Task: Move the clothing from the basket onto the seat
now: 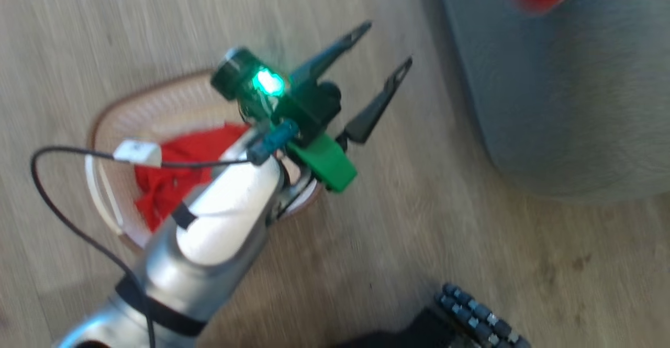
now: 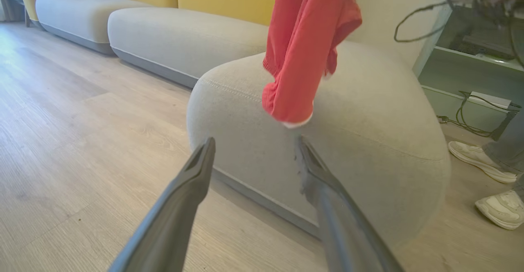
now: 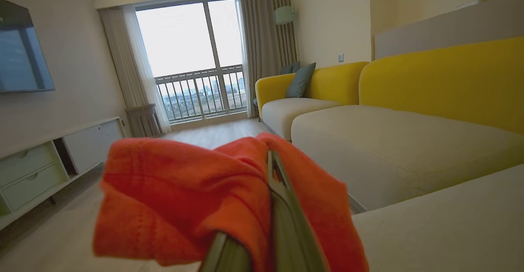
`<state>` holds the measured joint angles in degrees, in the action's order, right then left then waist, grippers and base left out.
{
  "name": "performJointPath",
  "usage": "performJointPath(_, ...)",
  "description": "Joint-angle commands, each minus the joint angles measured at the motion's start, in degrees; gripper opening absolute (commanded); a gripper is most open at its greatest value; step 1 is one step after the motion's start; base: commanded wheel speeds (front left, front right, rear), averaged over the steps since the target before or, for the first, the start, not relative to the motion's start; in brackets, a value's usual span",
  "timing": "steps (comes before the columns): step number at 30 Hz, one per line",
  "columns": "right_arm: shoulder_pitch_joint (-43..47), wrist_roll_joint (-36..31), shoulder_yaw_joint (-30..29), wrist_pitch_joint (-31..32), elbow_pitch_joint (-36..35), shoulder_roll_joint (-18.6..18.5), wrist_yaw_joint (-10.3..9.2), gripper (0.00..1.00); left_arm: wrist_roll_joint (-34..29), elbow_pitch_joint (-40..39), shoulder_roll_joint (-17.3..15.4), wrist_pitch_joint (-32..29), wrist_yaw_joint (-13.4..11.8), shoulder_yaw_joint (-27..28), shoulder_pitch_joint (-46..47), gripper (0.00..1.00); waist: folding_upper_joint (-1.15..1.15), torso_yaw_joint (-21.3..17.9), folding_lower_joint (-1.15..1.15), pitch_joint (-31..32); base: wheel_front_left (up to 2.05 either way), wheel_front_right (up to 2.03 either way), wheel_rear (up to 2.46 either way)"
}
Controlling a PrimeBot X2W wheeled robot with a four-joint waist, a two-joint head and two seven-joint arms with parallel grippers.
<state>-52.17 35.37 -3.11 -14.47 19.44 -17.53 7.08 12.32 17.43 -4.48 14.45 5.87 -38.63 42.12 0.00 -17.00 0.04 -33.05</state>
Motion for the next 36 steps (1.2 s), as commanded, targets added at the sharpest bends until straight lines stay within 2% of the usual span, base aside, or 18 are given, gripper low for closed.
performJointPath(1,-5.03,0.71,-0.84,-0.43,1.23,-3.28,0.41,0.00,-0.70,-1.95,-0.84,0.54,0.15,1.53,1.89,1.00,0.00,2.77,-0.04,-8.30,0.00,0.00,0.00)
performJointPath(2,-5.03,0.71,-0.84,-0.43,1.23,-3.28,0.41,0.00,-0.70,-1.95,-0.84,0.54,0.15,1.53,1.89,1.00,0.00,2.77,-0.04,-8.30,0.00,0.00,0.00)
performJointPath(6,-16.56,1.34,-6.57,0.91,9.87,-10.12,0.41,0.00,-1.58,-2.85,-0.74,0.53,0.38,0.67,4.92,1.00,0.00,3.52,-0.04,-10.38,0.00,0.00,0.00)
performJointPath(10,-22.89,-4.07,-10.08,2.65,17.56,-18.05,0.41,0.00,-1.79,-4.62,-0.22,0.45,0.42,-0.20,6.94,1.00,0.00,3.71,-0.04,-11.74,0.00,0.00,0.00)
performJointPath(14,-25.54,-8.57,-13.93,3.20,24.91,-22.34,0.41,0.00,-1.85,-5.89,0.10,-0.09,0.19,-1.03,7.63,1.00,0.00,4.02,-0.04,-12.89,0.00,0.00,0.00)
performJointPath(17,-24.59,-10.66,-15.65,2.88,30.49,-22.39,0.41,0.00,-1.67,-6.93,0.19,-0.47,-0.21,-1.31,7.48,1.00,0.00,4.18,-0.04,-14.20,0.00,0.00,0.00)
performJointPath(22,-21.50,-13.66,-16.92,2.08,40.51,-19.23,0.41,0.00,-1.47,-7.90,-0.70,-1.12,-0.84,-1.44,6.33,1.00,0.00,4.23,-0.04,-15.88,0.00,0.00,0.00)
performJointPath(23,-21.14,-14.60,-16.56,2.55,42.39,-18.82,0.41,0.31,-1.41,-8.01,-0.87,-1.11,-0.94,-1.45,6.11,1.00,0.00,4.30,-0.04,-15.95,0.00,0.00,0.00)
performJointPath(24,-21.05,-15.53,-16.40,2.53,43.87,-18.68,0.41,0.78,-1.33,-8.09,-1.01,-1.12,-1.05,-1.43,5.93,1.00,0.00,4.37,-0.04,-15.99,0.00,0.00,0.00)
performJointPath(25,-21.18,-16.25,-16.46,2.29,45.09,-18.51,0.41,1.00,-1.23,-8.10,-1.12,-1.11,-1.11,-1.41,5.79,1.00,0.00,4.46,-0.04,-15.89,0.00,0.00,0.00)
performJointPath(31,-20.78,-19.50,-13.42,0.65,46.77,-16.14,0.41,1.00,-0.10,-7.48,-1.26,-0.50,-1.73,-0.91,4.36,1.00,0.00,4.46,-0.04,-12.06,0.00,0.00,0.00)
performJointPath(36,-15.79,-20.50,-5.16,0.41,43.64,-13.45,0.41,1.00,1.76,-5.87,-1.41,0.13,-1.80,-0.23,1.37,1.00,0.00,3.82,-0.04,-5.81,0.00,0.00,0.00)
